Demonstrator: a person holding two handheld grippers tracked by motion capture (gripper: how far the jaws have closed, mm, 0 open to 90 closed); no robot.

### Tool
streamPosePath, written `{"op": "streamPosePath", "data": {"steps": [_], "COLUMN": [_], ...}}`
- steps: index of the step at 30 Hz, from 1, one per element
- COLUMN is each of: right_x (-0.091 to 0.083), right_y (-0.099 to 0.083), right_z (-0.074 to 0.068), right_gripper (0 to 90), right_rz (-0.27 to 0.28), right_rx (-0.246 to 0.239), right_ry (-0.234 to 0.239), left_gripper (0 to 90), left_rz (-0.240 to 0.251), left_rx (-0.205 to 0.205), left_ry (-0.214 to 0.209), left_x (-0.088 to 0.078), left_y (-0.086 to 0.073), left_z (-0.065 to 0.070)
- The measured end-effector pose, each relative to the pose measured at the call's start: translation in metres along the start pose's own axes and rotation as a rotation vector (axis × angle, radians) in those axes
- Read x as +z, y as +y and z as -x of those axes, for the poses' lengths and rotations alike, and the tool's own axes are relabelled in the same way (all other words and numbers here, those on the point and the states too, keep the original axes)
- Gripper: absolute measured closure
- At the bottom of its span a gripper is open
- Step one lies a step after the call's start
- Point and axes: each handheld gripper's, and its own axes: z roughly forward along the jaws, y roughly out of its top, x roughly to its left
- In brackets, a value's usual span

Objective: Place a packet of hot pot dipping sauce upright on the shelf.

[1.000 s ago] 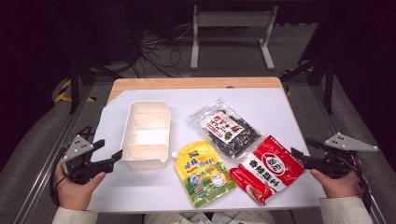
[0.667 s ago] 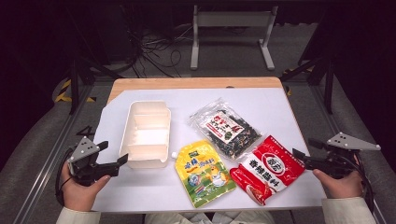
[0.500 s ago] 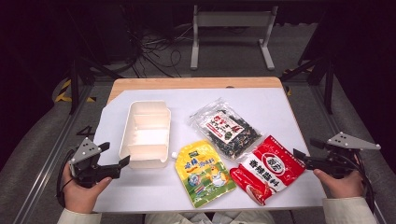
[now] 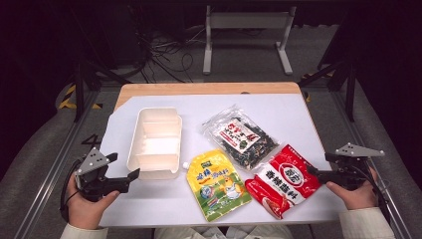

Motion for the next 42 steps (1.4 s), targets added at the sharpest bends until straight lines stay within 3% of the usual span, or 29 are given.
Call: {"op": "streamPosePath", "data": {"steps": [19,30,38,42], "right_x": [0.031,0.039,0.044,0.045], "right_y": [-0.019,-0.024,-0.027,-0.028], "right_z": [0.003,0.003,0.000,-0.002], "right_gripper": [11.9,10.0,10.0,11.1], "right_rz": [-0.142,-0.190,-0.220,-0.235], "right_rx": [0.008,0.002,0.005,-0.008], "right_ry": [-0.011,-0.016,0.017,0.011], "left_gripper": [11.0,11.0,10.8,10.9], "left_rz": [-0.028,-0.039,-0.039,-0.041], "left_rx": [0.012,0.010,0.010,0.012], "left_ry": [0.003,0.016,0.012,0.015], "left_x": [0.004,0.006,0.006,0.006], "left_y": [-0.001,-0.002,-0.002,-0.003], "left_z": [0.003,0.003,0.003,0.002]}}
